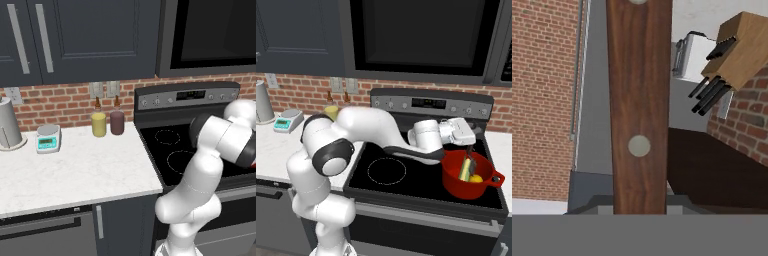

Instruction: Put the lemon and corn in the pot. Retrieve the spatula and lightly stir the vegetables in the pot.

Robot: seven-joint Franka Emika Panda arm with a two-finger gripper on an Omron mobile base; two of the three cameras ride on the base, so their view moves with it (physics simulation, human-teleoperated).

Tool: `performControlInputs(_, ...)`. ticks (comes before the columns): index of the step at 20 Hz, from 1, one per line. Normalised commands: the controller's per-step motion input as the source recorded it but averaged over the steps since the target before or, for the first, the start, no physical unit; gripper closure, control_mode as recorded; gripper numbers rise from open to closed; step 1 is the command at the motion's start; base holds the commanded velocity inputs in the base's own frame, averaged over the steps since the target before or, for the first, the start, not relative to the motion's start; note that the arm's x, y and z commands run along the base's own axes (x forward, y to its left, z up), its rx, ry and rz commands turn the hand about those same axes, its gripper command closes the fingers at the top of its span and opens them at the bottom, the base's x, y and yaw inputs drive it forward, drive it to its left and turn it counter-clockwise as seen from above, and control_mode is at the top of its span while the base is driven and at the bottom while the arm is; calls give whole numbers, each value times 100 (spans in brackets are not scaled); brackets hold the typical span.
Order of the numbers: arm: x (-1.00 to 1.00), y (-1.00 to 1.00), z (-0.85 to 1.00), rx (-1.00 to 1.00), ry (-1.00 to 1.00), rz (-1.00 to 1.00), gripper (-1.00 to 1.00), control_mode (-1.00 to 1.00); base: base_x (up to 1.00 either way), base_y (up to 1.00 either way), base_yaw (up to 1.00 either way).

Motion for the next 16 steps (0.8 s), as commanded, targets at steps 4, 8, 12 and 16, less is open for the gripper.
performControlInputs(4, 0, -21, -25, 0, 0, -1, 100, -100, 0, 0, 0)
performControlInputs(8, 1, -7, -43, 0, 0, 0, 100, -100, 0, 0, 0)
performControlInputs(12, 0, 0, -46, 0, -2, 0, 100, -100, 0, 0, 0)
performControlInputs(16, 0, 0, -43, 0, -4, 0, 100, -100, 0, 0, 0)
